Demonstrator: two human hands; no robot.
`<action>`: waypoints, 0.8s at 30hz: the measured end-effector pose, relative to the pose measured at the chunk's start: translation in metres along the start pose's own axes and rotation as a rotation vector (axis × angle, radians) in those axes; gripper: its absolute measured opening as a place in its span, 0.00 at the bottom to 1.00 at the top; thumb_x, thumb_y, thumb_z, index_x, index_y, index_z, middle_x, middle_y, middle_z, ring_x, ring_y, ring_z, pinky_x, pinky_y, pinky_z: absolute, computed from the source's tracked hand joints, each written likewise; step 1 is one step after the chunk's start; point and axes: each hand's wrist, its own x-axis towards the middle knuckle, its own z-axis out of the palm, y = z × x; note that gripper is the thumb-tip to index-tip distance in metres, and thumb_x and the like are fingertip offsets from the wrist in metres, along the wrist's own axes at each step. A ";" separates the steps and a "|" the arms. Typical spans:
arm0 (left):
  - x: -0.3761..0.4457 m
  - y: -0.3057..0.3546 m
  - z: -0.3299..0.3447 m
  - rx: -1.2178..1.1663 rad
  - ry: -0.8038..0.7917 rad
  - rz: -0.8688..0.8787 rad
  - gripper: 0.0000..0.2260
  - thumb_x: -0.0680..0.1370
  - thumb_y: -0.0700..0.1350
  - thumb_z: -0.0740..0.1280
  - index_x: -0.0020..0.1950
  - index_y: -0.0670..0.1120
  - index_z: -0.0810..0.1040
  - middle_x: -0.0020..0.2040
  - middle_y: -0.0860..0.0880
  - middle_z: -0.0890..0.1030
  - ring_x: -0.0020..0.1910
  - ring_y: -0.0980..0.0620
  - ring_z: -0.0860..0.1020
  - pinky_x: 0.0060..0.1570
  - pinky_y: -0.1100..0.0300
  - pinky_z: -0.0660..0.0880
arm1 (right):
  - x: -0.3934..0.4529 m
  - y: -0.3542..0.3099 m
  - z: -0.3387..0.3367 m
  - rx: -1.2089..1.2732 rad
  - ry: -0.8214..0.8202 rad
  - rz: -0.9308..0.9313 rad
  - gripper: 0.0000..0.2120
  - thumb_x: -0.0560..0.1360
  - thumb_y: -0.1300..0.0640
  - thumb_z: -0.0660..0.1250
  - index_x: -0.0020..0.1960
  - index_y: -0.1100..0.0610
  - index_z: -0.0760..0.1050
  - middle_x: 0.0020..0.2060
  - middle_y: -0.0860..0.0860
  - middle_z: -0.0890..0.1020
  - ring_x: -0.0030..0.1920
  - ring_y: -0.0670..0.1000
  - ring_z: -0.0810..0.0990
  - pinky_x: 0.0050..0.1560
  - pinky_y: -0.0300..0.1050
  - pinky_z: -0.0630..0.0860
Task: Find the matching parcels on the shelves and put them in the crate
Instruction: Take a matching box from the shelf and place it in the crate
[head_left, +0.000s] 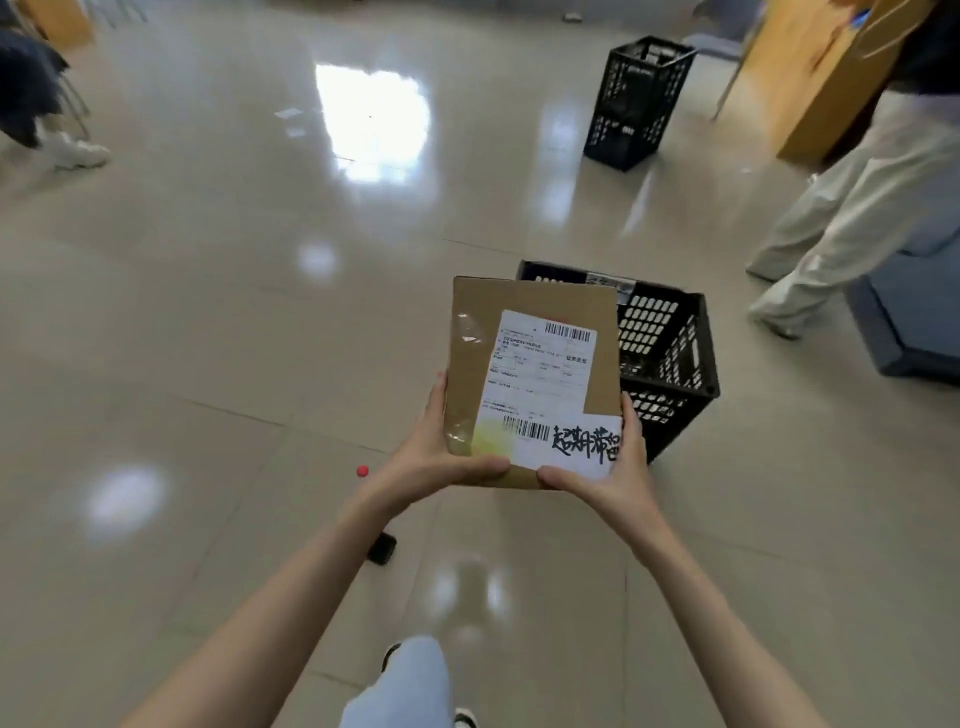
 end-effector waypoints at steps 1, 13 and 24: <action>0.019 0.002 0.009 -0.004 -0.045 0.004 0.54 0.60 0.51 0.79 0.76 0.56 0.46 0.72 0.53 0.65 0.69 0.51 0.67 0.68 0.47 0.65 | 0.008 0.006 -0.010 0.016 0.029 0.019 0.60 0.56 0.57 0.83 0.76 0.48 0.47 0.67 0.50 0.66 0.68 0.50 0.67 0.70 0.51 0.65; 0.293 0.024 0.092 0.101 -0.423 -0.073 0.59 0.57 0.57 0.79 0.76 0.56 0.42 0.75 0.51 0.61 0.72 0.51 0.62 0.70 0.49 0.62 | 0.181 0.048 -0.104 0.027 0.317 0.276 0.57 0.60 0.58 0.80 0.76 0.46 0.45 0.69 0.50 0.66 0.69 0.51 0.67 0.69 0.54 0.67; 0.498 0.025 0.161 0.128 -0.615 -0.178 0.52 0.63 0.52 0.78 0.75 0.57 0.44 0.53 0.69 0.68 0.50 0.71 0.72 0.43 0.79 0.69 | 0.343 0.101 -0.177 -0.006 0.378 0.411 0.55 0.63 0.57 0.79 0.76 0.48 0.45 0.71 0.51 0.65 0.69 0.51 0.67 0.70 0.54 0.66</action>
